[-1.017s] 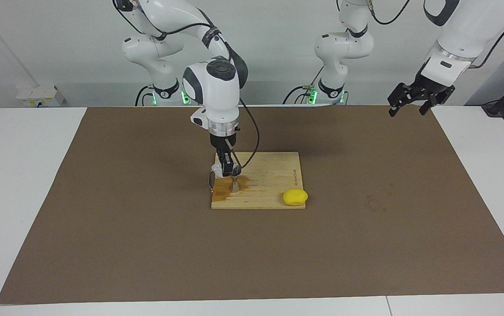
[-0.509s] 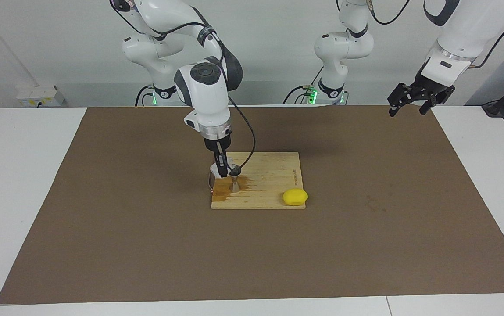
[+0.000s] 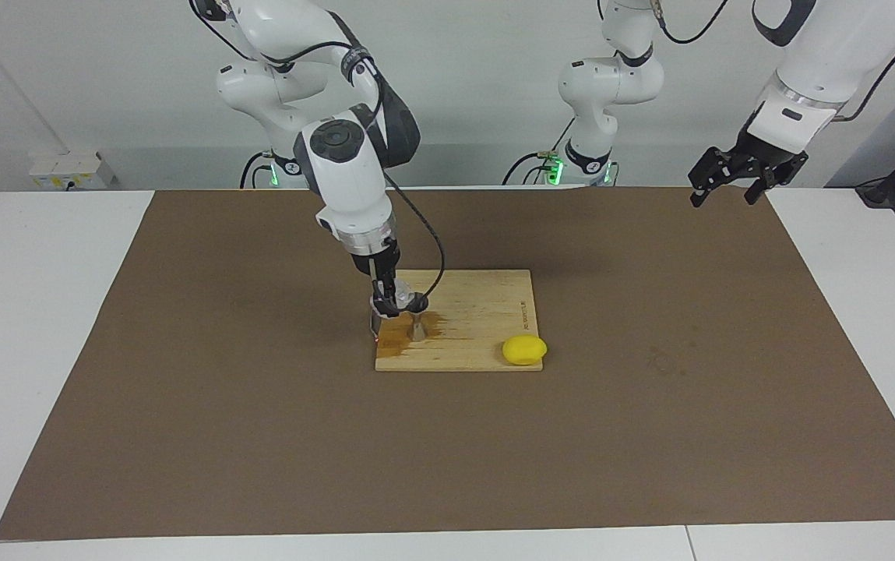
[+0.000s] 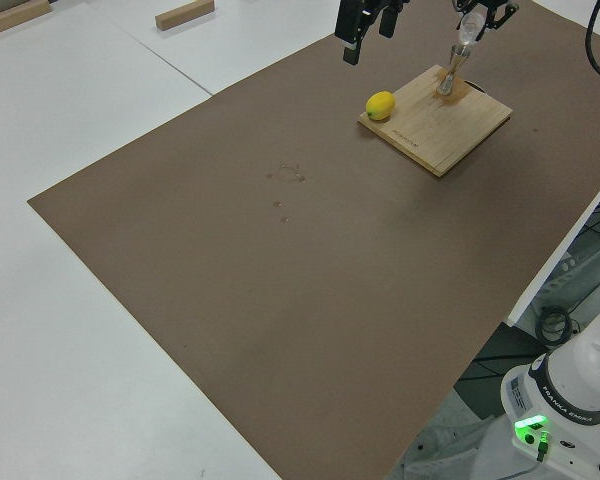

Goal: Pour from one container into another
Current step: 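Tilt the clear glass with the right gripper to pour into the metal cup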

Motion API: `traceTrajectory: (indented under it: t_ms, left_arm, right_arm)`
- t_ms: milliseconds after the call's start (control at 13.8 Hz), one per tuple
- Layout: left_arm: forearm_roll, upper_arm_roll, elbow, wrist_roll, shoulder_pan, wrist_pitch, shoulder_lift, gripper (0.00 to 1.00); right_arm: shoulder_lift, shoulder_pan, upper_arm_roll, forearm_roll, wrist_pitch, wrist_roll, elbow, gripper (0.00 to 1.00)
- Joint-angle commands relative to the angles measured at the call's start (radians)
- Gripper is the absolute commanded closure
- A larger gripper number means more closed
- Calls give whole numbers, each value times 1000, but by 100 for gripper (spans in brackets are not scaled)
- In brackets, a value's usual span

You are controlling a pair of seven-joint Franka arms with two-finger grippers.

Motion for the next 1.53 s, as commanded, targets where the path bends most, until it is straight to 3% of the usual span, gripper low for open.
traceTrajectory:
  t_ms: [0, 218, 581, 1090, 1453]
  left_arm:
    - [7, 3, -21, 2, -4, 5, -17, 0]
    - [7, 3, -21, 2, -4, 5, -17, 0]
    - [7, 3, -21, 2, -4, 5, -17, 0]
    - [7, 3, -21, 2, -4, 5, -17, 0]
    - [7, 3, -21, 2, -4, 5, -17, 0]
  right_arm:
    - [7, -60, 12, 73, -5, -47, -1, 100]
    - [1, -155, 12, 240, -31, -181, -26, 100]
    - [-32, -375, 10, 470, -51, -577, -171, 100]
    - [-1, -561, 10, 549, -66, -922, -239, 100]
    - [42, -598, 10, 586, -80, -1021, -239, 100]
